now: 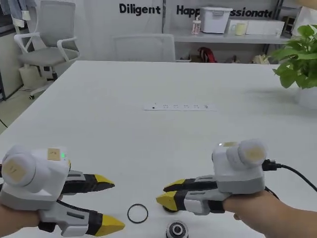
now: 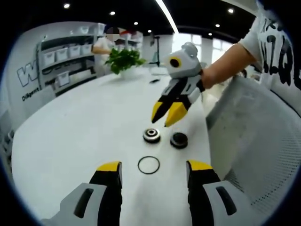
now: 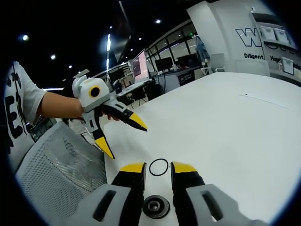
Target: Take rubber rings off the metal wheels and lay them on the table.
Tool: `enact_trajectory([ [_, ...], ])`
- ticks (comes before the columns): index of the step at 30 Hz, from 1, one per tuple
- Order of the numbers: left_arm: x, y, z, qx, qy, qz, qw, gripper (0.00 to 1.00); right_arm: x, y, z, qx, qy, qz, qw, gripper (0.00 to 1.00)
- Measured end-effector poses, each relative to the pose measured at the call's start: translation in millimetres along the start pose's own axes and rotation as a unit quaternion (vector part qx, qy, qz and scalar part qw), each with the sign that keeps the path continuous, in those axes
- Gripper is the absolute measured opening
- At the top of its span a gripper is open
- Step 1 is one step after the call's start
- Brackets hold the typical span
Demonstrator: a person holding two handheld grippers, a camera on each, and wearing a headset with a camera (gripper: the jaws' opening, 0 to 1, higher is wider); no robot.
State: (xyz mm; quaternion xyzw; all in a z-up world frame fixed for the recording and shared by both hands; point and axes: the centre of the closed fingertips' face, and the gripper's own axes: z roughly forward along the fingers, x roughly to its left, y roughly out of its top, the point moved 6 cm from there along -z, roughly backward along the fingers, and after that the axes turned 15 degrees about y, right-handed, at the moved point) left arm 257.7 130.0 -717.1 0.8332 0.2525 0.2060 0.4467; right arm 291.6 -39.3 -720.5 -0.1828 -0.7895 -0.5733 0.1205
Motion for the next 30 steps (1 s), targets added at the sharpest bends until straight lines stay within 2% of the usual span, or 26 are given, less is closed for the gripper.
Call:
enact_trajectory([
  [6, -11.3, 4.8, 9.0, -0.003, -0.016, -0.001, 0.9999, 0.55, 1.0, -6.9, -21.0, -0.003, -0.007, -0.024, 0.9997, 0.21],
  [14, -20.8, 12.9, 23.8, -0.009, -0.034, 0.000, 0.9994, 0.54, 1.6, -31.1, -41.6, 0.009, -0.007, -0.017, 0.9998, 0.21],
  [18, -28.6, 18.4, 32.1, -0.010, -0.047, 0.007, 0.9988, 0.53, 1.9, -39.4, -44.9, 0.018, -0.004, -0.022, 0.9996, 0.21],
  [24, -38.9, 21.2, 46.0, -0.008, -0.063, 0.011, 0.9979, 0.50, 4.9, -52.8, -44.2, 0.040, 0.016, -0.033, 0.9985, 0.21],
  [30, -53.2, 21.9, 58.7, 0.001, -0.086, 0.022, 0.9960, 0.45, 7.5, -66.8, -37.5, 0.080, 0.032, -0.048, 0.9951, 0.20],
])
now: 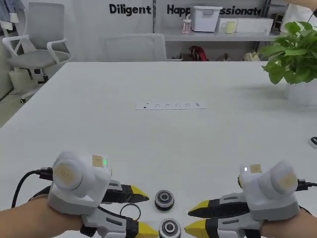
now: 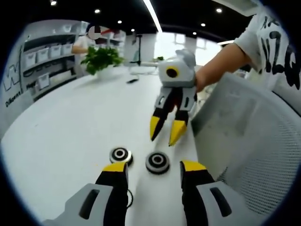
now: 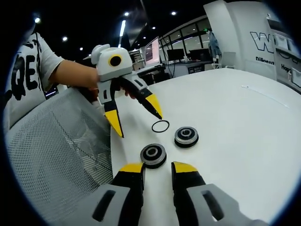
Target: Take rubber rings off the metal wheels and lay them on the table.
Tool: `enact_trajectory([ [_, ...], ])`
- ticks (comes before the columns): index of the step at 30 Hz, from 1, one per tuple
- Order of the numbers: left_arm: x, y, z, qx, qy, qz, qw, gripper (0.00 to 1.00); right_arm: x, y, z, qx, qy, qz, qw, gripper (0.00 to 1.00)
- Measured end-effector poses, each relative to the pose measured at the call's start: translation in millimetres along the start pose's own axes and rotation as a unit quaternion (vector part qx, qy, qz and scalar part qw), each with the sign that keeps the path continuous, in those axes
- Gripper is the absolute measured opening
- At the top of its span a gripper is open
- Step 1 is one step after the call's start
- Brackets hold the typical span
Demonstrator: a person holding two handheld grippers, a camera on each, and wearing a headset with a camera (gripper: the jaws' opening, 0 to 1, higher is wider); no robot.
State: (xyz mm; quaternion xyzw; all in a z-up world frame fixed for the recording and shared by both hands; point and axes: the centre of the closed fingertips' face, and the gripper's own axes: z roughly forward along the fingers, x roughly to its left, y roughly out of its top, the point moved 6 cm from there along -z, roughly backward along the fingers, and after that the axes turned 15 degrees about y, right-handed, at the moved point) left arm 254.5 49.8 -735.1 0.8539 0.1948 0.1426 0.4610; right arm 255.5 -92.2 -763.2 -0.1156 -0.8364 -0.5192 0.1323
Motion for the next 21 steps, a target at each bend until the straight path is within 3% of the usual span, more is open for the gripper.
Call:
enact_trajectory([
  [7, -8.9, -1.7, 13.0, 0.014, -0.017, 0.010, 0.9997, 0.39, -1.8, -4.7, 11.1, 0.016, 0.010, -0.007, 0.9998, 0.19],
  [21, -15.6, -0.6, 32.9, 0.031, -0.028, 0.030, 0.9987, 0.25, -4.5, -6.2, 20.5, 0.033, 0.020, -0.016, 0.9991, 0.17],
])
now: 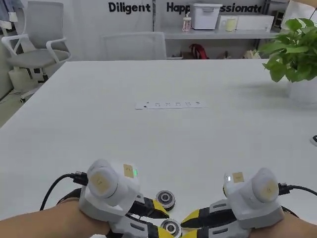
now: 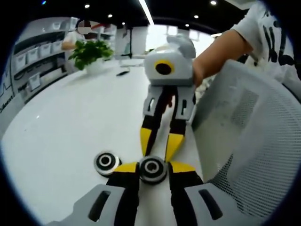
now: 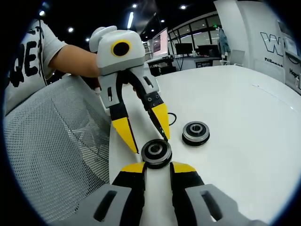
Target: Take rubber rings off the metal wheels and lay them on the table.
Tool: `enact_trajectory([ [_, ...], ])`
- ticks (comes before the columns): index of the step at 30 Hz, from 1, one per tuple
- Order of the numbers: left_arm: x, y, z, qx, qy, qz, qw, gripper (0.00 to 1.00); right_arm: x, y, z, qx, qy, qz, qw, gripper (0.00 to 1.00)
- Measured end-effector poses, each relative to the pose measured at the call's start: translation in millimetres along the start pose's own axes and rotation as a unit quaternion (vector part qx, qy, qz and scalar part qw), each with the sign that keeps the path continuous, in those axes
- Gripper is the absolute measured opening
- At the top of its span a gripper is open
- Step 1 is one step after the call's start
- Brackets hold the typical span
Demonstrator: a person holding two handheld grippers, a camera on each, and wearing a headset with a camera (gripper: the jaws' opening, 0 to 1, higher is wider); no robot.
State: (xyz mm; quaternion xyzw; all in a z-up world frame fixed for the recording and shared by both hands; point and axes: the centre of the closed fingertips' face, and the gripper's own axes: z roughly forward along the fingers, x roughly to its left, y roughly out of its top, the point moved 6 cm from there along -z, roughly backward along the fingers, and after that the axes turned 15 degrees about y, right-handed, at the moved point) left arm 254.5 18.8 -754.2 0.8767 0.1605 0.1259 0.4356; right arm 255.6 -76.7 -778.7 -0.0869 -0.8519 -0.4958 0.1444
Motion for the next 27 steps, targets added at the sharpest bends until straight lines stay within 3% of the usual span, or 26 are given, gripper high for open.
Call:
enact_trajectory([
  [5, -2.9, -3.2, 4.5, 0.011, -0.004, 0.013, 0.9998, 0.22, -1.0, -1.7, 0.3, 0.003, -0.001, -0.002, 1.0000, 0.16],
  [11, 0.1, -0.1, 4.8, 0.008, 0.007, 0.032, 0.9994, 0.15, -1.1, -1.6, -0.6, 0.003, 0.000, -0.005, 1.0000, 0.14],
  [13, -0.9, 0.2, 4.6, 0.004, 0.009, 0.055, 0.9984, 0.15, -0.8, -1.6, -0.3, 0.003, 0.002, -0.007, 1.0000, 0.14],
  [27, -1.1, -3.6, 4.2, -0.002, 0.020, 0.061, 0.9980, 0.14, -1.5, -4.0, -2.3, 0.009, -0.001, 0.008, 0.9999, 0.02],
])
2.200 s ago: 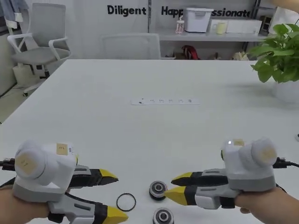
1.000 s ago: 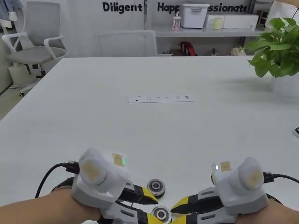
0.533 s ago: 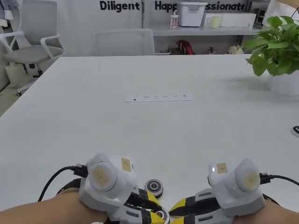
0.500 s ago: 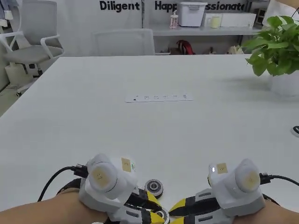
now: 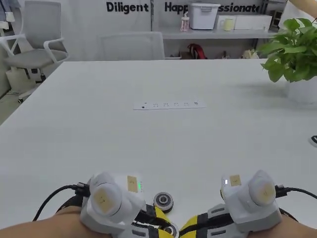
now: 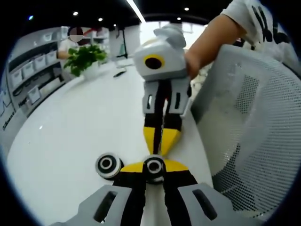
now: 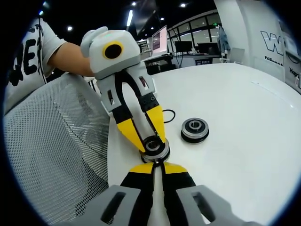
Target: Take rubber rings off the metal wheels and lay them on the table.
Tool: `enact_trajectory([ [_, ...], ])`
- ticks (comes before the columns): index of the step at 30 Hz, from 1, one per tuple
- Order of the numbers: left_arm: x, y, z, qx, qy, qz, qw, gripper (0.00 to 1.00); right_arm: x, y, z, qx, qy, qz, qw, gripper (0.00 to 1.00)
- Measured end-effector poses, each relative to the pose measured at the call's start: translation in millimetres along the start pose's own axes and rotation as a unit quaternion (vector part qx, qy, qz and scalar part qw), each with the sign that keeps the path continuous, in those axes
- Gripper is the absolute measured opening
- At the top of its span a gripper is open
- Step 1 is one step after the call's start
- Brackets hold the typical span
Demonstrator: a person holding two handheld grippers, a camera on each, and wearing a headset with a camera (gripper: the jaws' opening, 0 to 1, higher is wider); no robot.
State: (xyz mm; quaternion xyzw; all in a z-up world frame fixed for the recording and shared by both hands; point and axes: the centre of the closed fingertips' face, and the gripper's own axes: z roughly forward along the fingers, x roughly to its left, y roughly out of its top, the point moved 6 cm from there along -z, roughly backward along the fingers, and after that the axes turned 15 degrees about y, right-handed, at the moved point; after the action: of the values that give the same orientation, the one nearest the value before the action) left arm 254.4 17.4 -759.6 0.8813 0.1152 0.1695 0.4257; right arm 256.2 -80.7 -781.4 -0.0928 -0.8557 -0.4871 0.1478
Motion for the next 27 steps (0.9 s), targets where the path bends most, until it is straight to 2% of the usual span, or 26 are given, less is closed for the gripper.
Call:
enact_trajectory([
  [7, -0.4, -0.4, -0.3, -0.002, 0.004, -0.003, 1.0000, 0.14, -2.0, -0.5, -0.7, -0.009, -0.008, 0.025, 0.9996, 0.00],
  [11, -0.8, -0.5, 0.1, -0.001, 0.008, -0.002, 1.0000, 0.14, -3.6, -1.3, -1.7, -0.034, -0.009, 0.068, 0.9970, 0.00],
  [15, -1.0, -0.2, 0.2, 0.002, 0.010, -0.002, 0.9999, 0.14, -4.7, -0.6, -5.6, -0.057, -0.007, 0.088, 0.9945, 0.00],
  [16, -0.9, -0.3, 0.3, 0.002, 0.010, -0.001, 0.9999, 0.14, -4.9, 0.6, -7.3, -0.073, -0.007, 0.103, 0.9919, 0.00],
  [20, -0.9, -0.4, 0.3, 0.001, 0.011, -0.001, 0.9999, 0.13, -5.4, 4.4, -11.9, -0.105, -0.008, 0.124, 0.9867, 0.00],
  [27, -1.6, -0.3, 0.5, 0.002, 0.014, -0.005, 0.9999, 0.13, -2.8, 7.2, -9.6, -0.110, -0.002, 0.125, 0.9861, 0.00],
])
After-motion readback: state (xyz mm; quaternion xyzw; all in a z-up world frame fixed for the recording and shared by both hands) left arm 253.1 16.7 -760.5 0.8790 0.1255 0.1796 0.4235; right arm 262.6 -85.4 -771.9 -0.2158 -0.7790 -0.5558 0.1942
